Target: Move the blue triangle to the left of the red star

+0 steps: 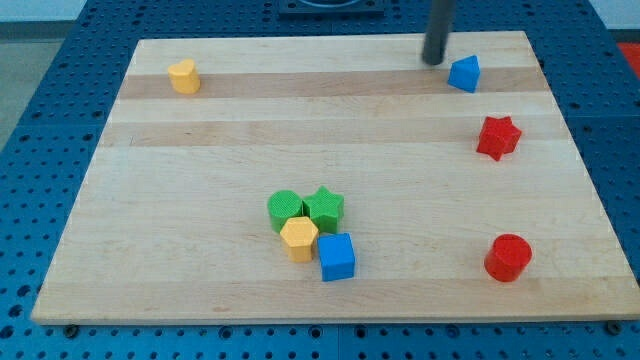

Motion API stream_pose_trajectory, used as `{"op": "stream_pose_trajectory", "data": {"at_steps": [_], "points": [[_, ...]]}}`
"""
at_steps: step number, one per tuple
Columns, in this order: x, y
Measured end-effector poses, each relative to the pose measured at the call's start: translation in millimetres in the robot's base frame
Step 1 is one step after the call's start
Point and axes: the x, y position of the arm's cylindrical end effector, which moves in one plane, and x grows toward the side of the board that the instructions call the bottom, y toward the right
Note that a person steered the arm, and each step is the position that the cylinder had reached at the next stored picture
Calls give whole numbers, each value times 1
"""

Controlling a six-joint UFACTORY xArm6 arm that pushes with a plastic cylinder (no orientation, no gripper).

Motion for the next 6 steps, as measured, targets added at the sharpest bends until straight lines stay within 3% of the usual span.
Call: {"op": "stream_pose_trajectory", "data": {"at_steps": [1,3,6], "points": [[0,34],[31,23],[153,-37]]}}
